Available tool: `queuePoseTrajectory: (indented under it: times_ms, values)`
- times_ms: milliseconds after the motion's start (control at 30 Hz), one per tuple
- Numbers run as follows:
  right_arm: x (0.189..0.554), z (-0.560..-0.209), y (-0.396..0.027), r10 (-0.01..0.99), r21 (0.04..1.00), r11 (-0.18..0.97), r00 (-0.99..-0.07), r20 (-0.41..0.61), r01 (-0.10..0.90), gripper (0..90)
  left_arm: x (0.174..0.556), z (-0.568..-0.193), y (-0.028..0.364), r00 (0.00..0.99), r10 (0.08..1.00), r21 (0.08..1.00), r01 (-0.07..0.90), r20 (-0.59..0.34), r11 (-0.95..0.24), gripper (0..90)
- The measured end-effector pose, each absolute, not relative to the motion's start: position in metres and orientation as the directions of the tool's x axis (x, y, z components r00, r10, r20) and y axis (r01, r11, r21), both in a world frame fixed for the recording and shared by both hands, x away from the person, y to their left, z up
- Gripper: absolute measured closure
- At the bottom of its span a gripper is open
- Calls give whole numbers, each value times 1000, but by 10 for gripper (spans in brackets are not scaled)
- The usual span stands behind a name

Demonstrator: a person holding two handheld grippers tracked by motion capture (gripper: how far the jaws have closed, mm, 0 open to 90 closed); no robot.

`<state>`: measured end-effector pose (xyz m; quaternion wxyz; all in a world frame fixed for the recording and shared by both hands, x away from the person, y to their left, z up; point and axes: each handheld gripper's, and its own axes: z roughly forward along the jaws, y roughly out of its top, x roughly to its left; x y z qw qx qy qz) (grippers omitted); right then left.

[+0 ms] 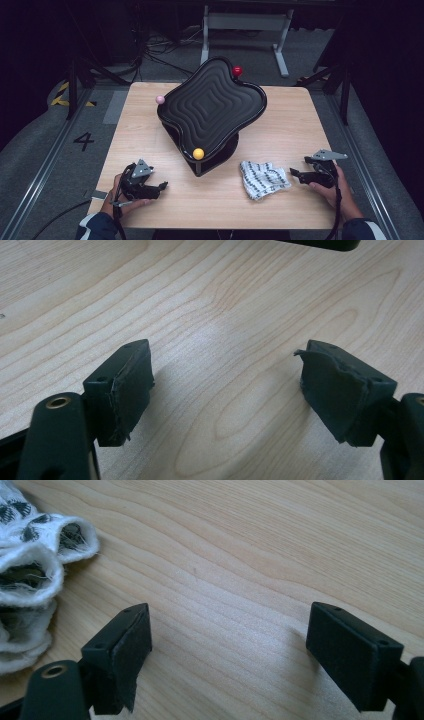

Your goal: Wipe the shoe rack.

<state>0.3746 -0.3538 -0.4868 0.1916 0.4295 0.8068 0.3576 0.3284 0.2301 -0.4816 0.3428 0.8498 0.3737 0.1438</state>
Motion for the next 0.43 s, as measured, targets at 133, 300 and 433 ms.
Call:
queuePoseTrajectory:
  times_ms: [133,300,433]
  values:
    - [375,-487,-354,831,741,374,-556,-1,558,169,329,-482,230,680,733,690,536,-11,-487,213]
    - [375,-487,-353,830,741,375,-558,-1,557,166,329,-481,230,678,735,689,537,-9,-487,206]
    - [375,-487,-353,831,739,375,-556,-1,559,155,329,-482,230,674,738,691,535,-3,-486,195]
